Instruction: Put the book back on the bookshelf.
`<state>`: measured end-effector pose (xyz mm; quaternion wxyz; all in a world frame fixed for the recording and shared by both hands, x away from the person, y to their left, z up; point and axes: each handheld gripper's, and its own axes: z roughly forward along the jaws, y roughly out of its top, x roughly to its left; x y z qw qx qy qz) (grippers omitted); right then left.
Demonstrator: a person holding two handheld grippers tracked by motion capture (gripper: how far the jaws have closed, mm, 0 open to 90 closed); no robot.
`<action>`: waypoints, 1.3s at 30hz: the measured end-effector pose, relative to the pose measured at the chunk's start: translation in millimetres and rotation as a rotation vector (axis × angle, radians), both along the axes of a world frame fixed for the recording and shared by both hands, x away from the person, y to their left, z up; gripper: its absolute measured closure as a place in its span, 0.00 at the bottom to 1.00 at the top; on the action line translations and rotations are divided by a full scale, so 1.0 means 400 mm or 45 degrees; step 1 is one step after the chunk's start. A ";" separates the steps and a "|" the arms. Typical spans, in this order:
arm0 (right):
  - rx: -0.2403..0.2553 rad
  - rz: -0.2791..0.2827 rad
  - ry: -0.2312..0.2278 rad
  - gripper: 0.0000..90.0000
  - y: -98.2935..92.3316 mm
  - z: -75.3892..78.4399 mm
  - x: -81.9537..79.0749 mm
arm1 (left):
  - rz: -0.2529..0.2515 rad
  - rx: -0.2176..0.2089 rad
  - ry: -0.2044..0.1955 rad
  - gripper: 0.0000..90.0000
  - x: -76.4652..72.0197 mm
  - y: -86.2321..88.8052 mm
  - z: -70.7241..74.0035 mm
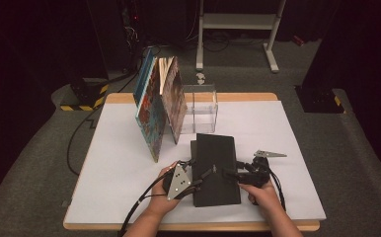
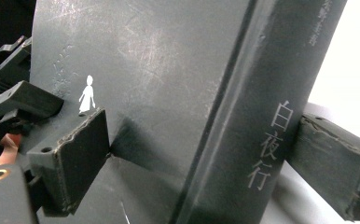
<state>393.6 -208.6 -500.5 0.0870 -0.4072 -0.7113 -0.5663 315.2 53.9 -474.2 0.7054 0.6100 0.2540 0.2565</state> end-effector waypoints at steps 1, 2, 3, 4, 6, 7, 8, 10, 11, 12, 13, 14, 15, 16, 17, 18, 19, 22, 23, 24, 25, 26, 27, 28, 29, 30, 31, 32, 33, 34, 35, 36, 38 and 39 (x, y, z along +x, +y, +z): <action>-0.001 0.001 0.000 0.07 0.000 0.001 0.000 | -0.001 -0.002 -0.002 0.53 0.000 0.000 -0.001; -0.003 0.004 -0.005 0.07 0.000 0.001 0.000 | -0.001 -0.002 -0.002 0.53 0.000 0.000 -0.001; -0.003 0.004 -0.005 0.07 0.000 0.001 0.000 | -0.004 -0.014 0.003 0.53 0.001 0.000 -0.001; -0.025 -0.001 -0.005 0.07 0.001 0.007 -0.001 | -0.007 -0.014 0.000 0.53 0.000 0.002 -0.003; -0.040 -0.004 -0.009 0.08 0.001 0.012 -0.004 | -0.014 -0.024 0.003 0.53 0.000 0.004 -0.003; -0.046 -0.005 -0.013 0.08 0.001 0.015 -0.006 | -0.015 -0.027 0.005 0.53 -0.001 0.004 -0.004; -0.052 -0.009 -0.018 0.08 0.002 0.017 -0.008 | -0.018 -0.035 0.029 0.53 0.002 0.004 -0.002; -0.064 -0.015 -0.026 0.09 0.001 0.020 -0.011 | -0.025 -0.036 0.058 0.53 0.004 0.006 0.001; -0.084 -0.026 -0.045 0.10 0.002 0.026 -0.018 | -0.033 -0.032 0.079 0.54 0.004 0.009 0.003; -0.093 -0.029 -0.058 0.11 0.002 0.028 -0.021 | -0.031 -0.039 0.101 0.54 0.003 0.009 0.005; -0.104 -0.035 -0.078 0.11 0.003 0.033 -0.027 | -0.031 -0.039 0.101 0.54 0.003 0.009 0.005; -0.114 -0.042 -0.093 0.12 0.004 0.037 -0.032 | -0.027 -0.040 0.127 0.54 0.002 0.010 0.006; -0.125 -0.049 -0.108 0.13 0.004 0.041 -0.037 | -0.028 -0.044 0.145 0.54 0.002 0.011 0.007; -0.136 -0.056 -0.124 0.14 0.004 0.044 -0.043 | -0.031 -0.053 0.156 0.54 0.002 0.011 0.008; -0.141 -0.061 -0.138 0.15 0.004 0.047 -0.047 | -0.031 -0.053 0.156 0.54 0.002 0.011 0.008; -0.153 -0.072 -0.158 0.16 0.003 0.052 -0.054 | -0.029 -0.058 0.201 0.55 0.004 0.012 0.011; -0.157 -0.079 -0.167 0.17 0.003 0.054 -0.059 | -0.029 -0.058 0.201 0.55 0.004 0.012 0.011; -0.161 -0.103 -0.205 0.20 0.000 0.060 -0.073 | -0.016 -0.075 0.266 0.55 0.006 0.009 0.016; -0.165 -0.108 -0.212 0.21 -0.001 0.061 -0.076 | -0.015 -0.083 0.278 0.55 0.006 0.009 0.017; -0.166 -0.114 -0.217 0.22 -0.001 0.063 -0.079 | -0.016 -0.088 0.289 0.55 0.006 0.010 0.016; -0.171 -0.119 -0.228 0.22 -0.001 0.065 -0.084 | -0.016 -0.088 0.289 0.55 0.006 0.010 0.016; -0.174 -0.123 -0.238 0.23 -0.001 0.067 -0.086 | -0.018 -0.104 0.301 0.55 0.005 0.010 0.018; -0.172 -0.127 -0.238 0.23 -0.002 0.068 -0.088 | -0.015 -0.111 0.315 0.55 0.006 0.010 0.020; -0.170 -0.131 -0.239 0.24 -0.002 0.069 -0.090 | -0.008 -0.124 0.331 0.56 0.006 0.009 0.022; -0.171 -0.132 -0.244 0.24 -0.002 0.069 -0.091 | -0.003 -0.137 0.347 0.56 0.006 0.008 0.025; -0.173 -0.135 -0.249 0.24 -0.002 0.070 -0.093 | -0.003 -0.147 0.357 0.58 0.006 0.009 0.027; -0.171 -0.137 -0.251 0.25 -0.003 0.071 -0.095 | 0.002 -0.152 0.362 0.58 0.005 0.009 0.029; -0.172 -0.140 -0.262 0.25 -0.004 0.073 -0.097 | 0.005 -0.161 0.367 0.58 0.004 0.009 0.031; -0.172 -0.140 -0.262 0.25 -0.004 0.073 -0.097 | 0.005 -0.161 0.367 0.59 0.004 0.009 0.031; -0.170 -0.147 -0.275 0.26 -0.005 0.077 -0.101 | 0.009 -0.176 0.383 0.59 0.004 0.010 0.035; -0.169 -0.150 -0.280 0.27 -0.005 0.079 -0.104 | 0.014 -0.198 0.394 0.60 0.004 0.009 0.037; -0.169 -0.151 -0.288 0.27 -0.006 0.081 -0.105 | 0.015 -0.205 0.397 0.60 0.003 0.009 0.039; -0.171 -0.155 -0.304 0.28 -0.007 0.084 -0.109 | 0.021 -0.218 0.407 0.61 0.003 0.009 0.042; -0.173 -0.159 -0.311 0.29 -0.007 0.086 -0.111 | 0.022 -0.228 0.416 0.61 0.004 0.009 0.044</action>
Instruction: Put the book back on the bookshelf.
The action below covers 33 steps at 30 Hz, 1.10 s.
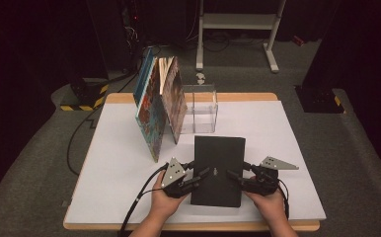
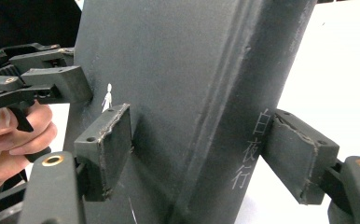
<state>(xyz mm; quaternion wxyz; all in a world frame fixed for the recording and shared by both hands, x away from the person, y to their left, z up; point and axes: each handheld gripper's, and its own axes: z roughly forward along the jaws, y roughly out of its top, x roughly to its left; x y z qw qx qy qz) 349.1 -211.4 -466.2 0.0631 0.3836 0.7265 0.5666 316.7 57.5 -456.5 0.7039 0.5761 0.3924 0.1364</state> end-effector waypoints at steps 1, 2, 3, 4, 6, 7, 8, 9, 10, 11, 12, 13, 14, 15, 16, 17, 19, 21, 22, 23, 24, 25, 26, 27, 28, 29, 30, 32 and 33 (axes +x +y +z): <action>-0.002 -0.003 -0.007 0.29 -0.001 0.002 -0.002 | 0.002 -0.004 0.006 0.61 0.001 0.001 0.002; -0.001 -0.006 -0.014 0.30 -0.002 0.004 -0.004 | 0.004 -0.019 0.016 0.61 0.003 0.001 0.004; 0.000 -0.010 -0.024 0.31 -0.002 0.006 -0.007 | 0.002 -0.018 0.017 0.61 0.003 0.002 0.005; -0.002 -0.012 -0.027 0.31 -0.002 0.007 -0.008 | 0.002 -0.010 0.015 0.61 0.004 0.002 0.007; -0.005 -0.019 -0.038 0.31 -0.002 0.010 -0.011 | 0.002 -0.005 0.013 0.61 0.004 0.001 0.010; -0.009 -0.021 -0.044 0.32 -0.003 0.012 -0.012 | 0.003 -0.006 0.010 0.62 0.004 -0.001 0.011; -0.009 -0.021 -0.044 0.32 -0.003 0.012 -0.012 | 0.003 -0.006 0.010 0.62 0.004 -0.001 0.011; -0.015 -0.026 -0.062 0.33 -0.004 0.016 -0.015 | 0.004 0.001 0.005 0.62 0.004 -0.001 0.015; -0.015 -0.028 -0.068 0.33 -0.004 0.018 -0.016 | 0.007 0.001 0.000 0.62 0.003 -0.003 0.017; -0.021 -0.033 -0.078 0.34 -0.004 0.021 -0.018 | 0.006 0.004 -0.002 0.62 0.003 -0.003 0.018; -0.024 -0.035 -0.087 0.34 -0.005 0.022 -0.019 | 0.008 0.008 -0.006 0.62 0.005 -0.003 0.020; -0.024 -0.040 -0.093 0.35 -0.004 0.025 -0.021 | 0.007 0.013 -0.011 0.62 0.005 -0.002 0.021; -0.028 -0.043 -0.103 0.35 -0.004 0.027 -0.021 | 0.011 0.006 -0.010 0.62 0.006 -0.004 0.023; -0.031 -0.048 -0.109 0.35 -0.004 0.029 -0.022 | 0.011 0.016 -0.013 0.62 0.007 -0.003 0.024; -0.033 -0.052 -0.118 0.36 -0.003 0.030 -0.023 | 0.012 0.022 -0.016 0.62 0.009 -0.002 0.025; -0.037 -0.060 -0.128 0.36 -0.001 0.032 -0.023 | 0.014 0.021 -0.020 0.62 0.010 -0.003 0.026; -0.044 -0.070 -0.144 0.37 0.001 0.036 -0.025 | 0.016 0.025 -0.027 0.62 0.012 -0.003 0.028; -0.047 -0.075 -0.159 0.38 0.001 0.040 -0.025 | 0.022 0.033 -0.038 0.62 0.014 -0.005 0.030; -0.047 -0.081 -0.165 0.38 0.002 0.042 -0.025 | 0.022 0.047 -0.044 0.62 0.017 -0.005 0.032; -0.053 -0.087 -0.179 0.39 0.003 0.045 -0.025 | 0.025 0.044 -0.045 0.62 0.019 -0.007 0.035; -0.056 -0.090 -0.183 0.40 0.004 0.047 -0.024 | 0.025 0.056 -0.048 0.62 0.022 -0.006 0.037; -0.054 -0.089 -0.190 0.41 0.005 0.050 -0.022 | 0.027 0.060 -0.051 0.62 0.025 -0.006 0.038; -0.057 -0.089 -0.192 0.41 0.006 0.053 -0.021 | 0.027 0.060 -0.051 0.62 0.025 -0.006 0.038; -0.057 -0.089 -0.192 0.41 0.006 0.053 -0.021 | 0.031 0.064 -0.056 0.62 0.030 -0.007 0.039; -0.087 -0.102 -0.223 0.43 0.012 0.062 -0.017 | 0.042 0.081 -0.067 0.62 0.038 -0.008 0.039; -0.098 -0.106 -0.237 0.43 0.015 0.065 -0.016 | 0.049 0.080 -0.069 0.62 0.042 -0.009 0.039; -0.110 -0.109 -0.252 0.43 0.017 0.067 -0.014 | 0.053 0.087 -0.074 0.62 0.047 -0.008 0.038; -0.129 -0.119 -0.279 0.43 0.024 0.071 -0.011 | 0.055 0.080 -0.077 0.62 0.051 -0.007 0.036; -0.130 -0.126 -0.284 0.43 0.026 0.071 -0.008 | 0.057 0.067 -0.091 0.62 0.057 -0.004 0.032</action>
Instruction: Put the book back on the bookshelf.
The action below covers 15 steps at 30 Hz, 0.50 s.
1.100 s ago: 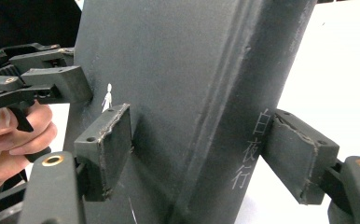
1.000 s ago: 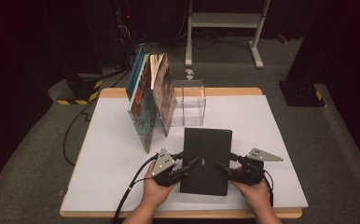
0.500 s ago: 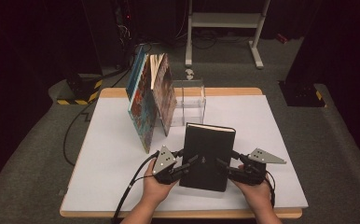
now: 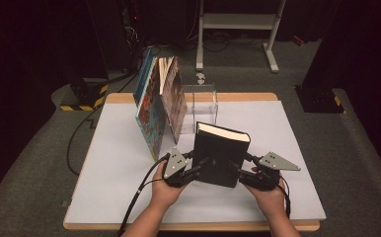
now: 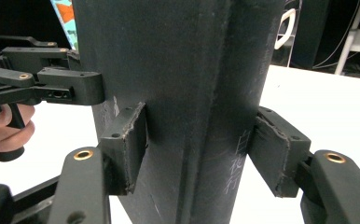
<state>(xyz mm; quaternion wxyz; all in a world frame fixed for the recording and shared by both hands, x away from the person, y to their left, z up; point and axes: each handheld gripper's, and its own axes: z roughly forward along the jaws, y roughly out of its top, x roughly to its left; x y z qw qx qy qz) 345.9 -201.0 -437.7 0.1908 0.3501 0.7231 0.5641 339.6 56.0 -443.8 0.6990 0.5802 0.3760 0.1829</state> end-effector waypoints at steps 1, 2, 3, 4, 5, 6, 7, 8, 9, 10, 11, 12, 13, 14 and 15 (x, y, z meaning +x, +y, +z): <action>0.005 -0.002 -0.004 0.43 0.001 -0.001 0.002 | -0.002 0.006 -0.009 0.62 0.000 0.001 -0.002; 0.006 -0.003 -0.009 0.43 0.001 -0.002 0.002 | -0.005 0.002 -0.015 0.62 0.000 0.002 -0.004; 0.009 -0.004 -0.012 0.43 0.001 -0.003 0.001 | -0.008 -0.001 -0.026 0.62 -0.002 0.001 -0.007; 0.011 -0.005 -0.019 0.43 0.000 -0.006 -0.001 | -0.010 0.003 -0.034 0.62 -0.004 0.002 -0.009; 0.011 -0.006 -0.021 0.43 0.000 -0.007 -0.004 | -0.014 0.008 -0.042 0.62 -0.008 0.002 -0.012; 0.008 -0.008 -0.028 0.43 0.000 -0.010 -0.009 | -0.016 0.007 -0.045 0.62 -0.010 0.001 -0.013; 0.005 -0.008 -0.034 0.43 -0.001 -0.011 -0.012 | -0.019 0.010 -0.051 0.62 -0.014 0.001 -0.015; 0.002 -0.009 -0.039 0.43 -0.001 -0.013 -0.017 | -0.020 0.024 -0.054 0.62 -0.015 0.002 -0.016; 0.002 -0.009 -0.039 0.43 -0.001 -0.013 -0.017 | -0.020 0.024 -0.054 0.62 -0.015 0.002 -0.016; 0.000 -0.010 -0.041 0.43 -0.001 -0.015 -0.019 | -0.019 0.020 -0.057 0.62 -0.019 0.000 -0.017; -0.004 -0.010 -0.045 0.42 -0.002 -0.017 -0.025 | -0.016 0.017 -0.061 0.62 -0.023 -0.001 -0.020; -0.005 -0.012 -0.047 0.42 -0.002 -0.018 -0.026 | -0.016 0.018 -0.060 0.62 -0.024 -0.002 -0.021; -0.008 -0.012 -0.051 0.42 -0.002 -0.019 -0.028 | -0.015 0.019 -0.060 0.62 -0.026 -0.001 -0.022; -0.008 -0.013 -0.055 0.42 -0.002 -0.021 -0.029 | -0.014 0.016 -0.062 0.62 -0.028 -0.001 -0.024; -0.012 -0.013 -0.062 0.42 -0.002 -0.022 -0.031 | -0.014 0.012 -0.061 0.62 -0.029 -0.001 -0.024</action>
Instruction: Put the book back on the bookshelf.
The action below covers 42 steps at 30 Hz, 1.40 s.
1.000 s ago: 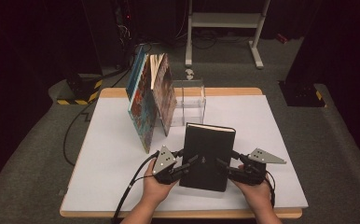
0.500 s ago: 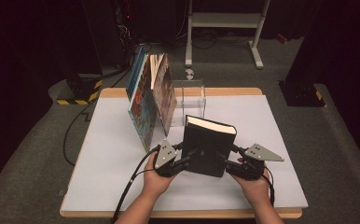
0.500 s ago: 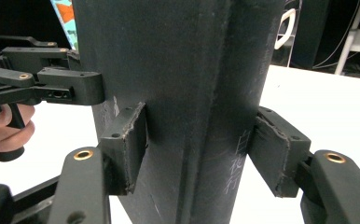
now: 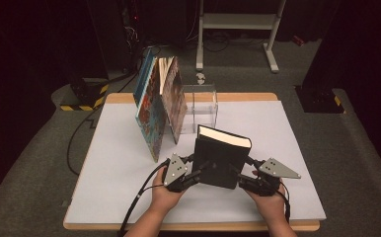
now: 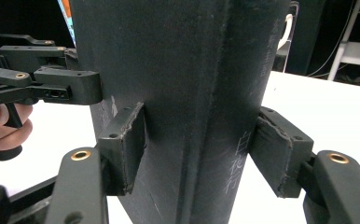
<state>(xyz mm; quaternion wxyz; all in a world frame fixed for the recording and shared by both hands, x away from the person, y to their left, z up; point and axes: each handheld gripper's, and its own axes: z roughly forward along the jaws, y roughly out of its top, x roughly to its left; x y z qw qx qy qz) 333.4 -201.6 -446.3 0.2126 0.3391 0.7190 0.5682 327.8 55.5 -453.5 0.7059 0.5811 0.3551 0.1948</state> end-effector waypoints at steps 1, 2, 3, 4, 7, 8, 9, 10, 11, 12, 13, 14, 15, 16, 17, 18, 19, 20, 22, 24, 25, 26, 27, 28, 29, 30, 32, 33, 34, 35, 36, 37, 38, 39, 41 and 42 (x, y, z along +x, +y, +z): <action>-0.002 0.000 -0.005 0.42 0.001 0.000 -0.001 | 0.000 0.000 0.000 0.62 0.000 0.000 0.000; -0.005 -0.001 -0.009 0.42 0.001 -0.001 -0.003 | -0.002 0.003 0.000 0.62 -0.002 0.002 -0.001; -0.005 0.000 -0.008 0.41 0.002 -0.001 -0.004 | -0.003 0.003 -0.003 0.62 -0.003 0.002 -0.002; -0.007 0.001 -0.012 0.41 0.001 -0.001 -0.005 | -0.003 0.003 -0.006 0.62 -0.005 0.002 -0.003; -0.005 0.004 -0.021 0.41 0.001 -0.003 -0.009 | -0.003 -0.006 -0.004 0.61 -0.009 0.004 -0.006; -0.005 0.005 -0.024 0.41 0.002 -0.004 -0.010 | -0.003 -0.006 -0.004 0.62 -0.009 0.004 -0.006; -0.003 0.004 -0.028 0.41 0.002 -0.005 -0.011 | -0.003 -0.006 0.003 0.61 -0.010 0.007 -0.009; -0.001 0.003 -0.031 0.41 0.002 -0.006 -0.012 | -0.002 -0.004 0.004 0.61 -0.011 0.008 -0.010; 0.000 0.002 -0.033 0.42 0.002 -0.006 -0.013 | -0.001 -0.009 0.005 0.61 -0.012 0.009 -0.011; 0.000 0.003 -0.033 0.42 0.003 -0.006 -0.014 | -0.001 -0.009 0.005 0.61 -0.012 0.009 -0.011; -0.002 0.002 -0.035 0.42 0.003 -0.006 -0.017 | -0.001 -0.010 0.006 0.61 -0.013 0.010 -0.012; -0.003 0.004 -0.036 0.42 0.003 -0.006 -0.019 | -0.002 -0.007 0.006 0.61 -0.015 0.012 -0.013; -0.004 0.004 -0.039 0.42 0.004 -0.006 -0.020 | -0.002 -0.001 0.005 0.61 -0.017 0.014 -0.014; -0.004 0.004 -0.039 0.42 0.004 -0.006 -0.020 | -0.002 -0.001 0.005 0.61 -0.017 0.014 -0.014; -0.003 0.004 -0.040 0.42 0.004 -0.006 -0.022 | -0.003 -0.004 0.005 0.61 -0.019 0.014 -0.015; -0.006 0.006 -0.042 0.42 0.005 -0.006 -0.024 | -0.001 -0.008 0.007 0.61 -0.020 0.014 -0.015; -0.004 0.005 -0.041 0.42 0.005 -0.006 -0.026 | -0.002 -0.003 0.006 0.61 -0.021 0.015 -0.016; -0.004 0.003 -0.042 0.42 0.006 -0.007 -0.027 | -0.002 -0.003 0.007 0.61 -0.021 0.016 -0.016; -0.004 0.002 -0.045 0.42 0.006 -0.007 -0.028 | -0.002 -0.006 0.010 0.61 -0.022 0.017 -0.017; -0.006 0.006 -0.047 0.42 0.006 -0.007 -0.031 | -0.004 -0.003 0.009 0.60 -0.024 0.019 -0.018; -0.007 0.006 -0.046 0.42 0.006 -0.007 -0.031 | -0.003 -0.001 0.009 0.60 -0.024 0.019 -0.019; -0.007 0.006 -0.048 0.42 0.006 -0.007 -0.032 | -0.002 0.000 0.010 0.60 -0.025 0.020 -0.019; -0.008 0.006 -0.051 0.42 0.007 -0.007 -0.033 | -0.001 0.000 0.010 0.60 -0.026 0.021 -0.020; -0.006 0.007 -0.052 0.42 0.007 -0.008 -0.034 | 0.001 0.002 0.010 0.60 -0.027 0.022 -0.021; 0.001 0.008 -0.049 0.42 0.006 -0.009 -0.035 | 0.003 0.008 0.008 0.60 -0.028 0.022 -0.022; 0.003 0.012 -0.051 0.42 0.006 -0.010 -0.035 | 0.009 0.013 0.004 0.59 -0.031 0.022 -0.024; -0.002 0.020 -0.051 0.42 0.006 -0.010 -0.038 | 0.011 0.017 0.000 0.58 -0.036 0.024 -0.026; -0.005 0.022 -0.053 0.42 0.005 -0.010 -0.039 | 0.013 0.015 -0.002 0.57 -0.038 0.025 -0.027; -0.004 0.025 -0.052 0.42 0.005 -0.010 -0.039 | 0.020 0.019 -0.005 0.56 -0.040 0.026 -0.027; -0.002 0.026 -0.050 0.42 0.005 -0.010 -0.039 | 0.024 0.014 -0.010 0.55 -0.042 0.027 -0.026; -0.002 0.026 -0.050 0.42 0.005 -0.010 -0.039 | 0.024 0.014 -0.010 0.54 -0.042 0.027 -0.026; 0.011 0.030 -0.043 0.41 0.003 -0.010 -0.038 | 0.028 0.004 -0.007 0.53 -0.045 0.030 -0.024; 0.013 0.034 -0.040 0.41 0.002 -0.010 -0.038 | 0.030 0.004 -0.005 0.52 -0.046 0.032 -0.023; 0.015 0.036 -0.038 0.41 0.002 -0.010 -0.037 | 0.034 0.010 -0.007 0.50 -0.047 0.034 -0.022; 0.024 0.044 -0.033 0.40 0.001 -0.011 -0.036 | 0.039 0.014 -0.004 0.49 -0.050 0.040 -0.022; 0.029 0.050 -0.027 0.39 0.000 -0.012 -0.034 | 0.041 0.009 0.000 0.48 -0.051 0.044 -0.022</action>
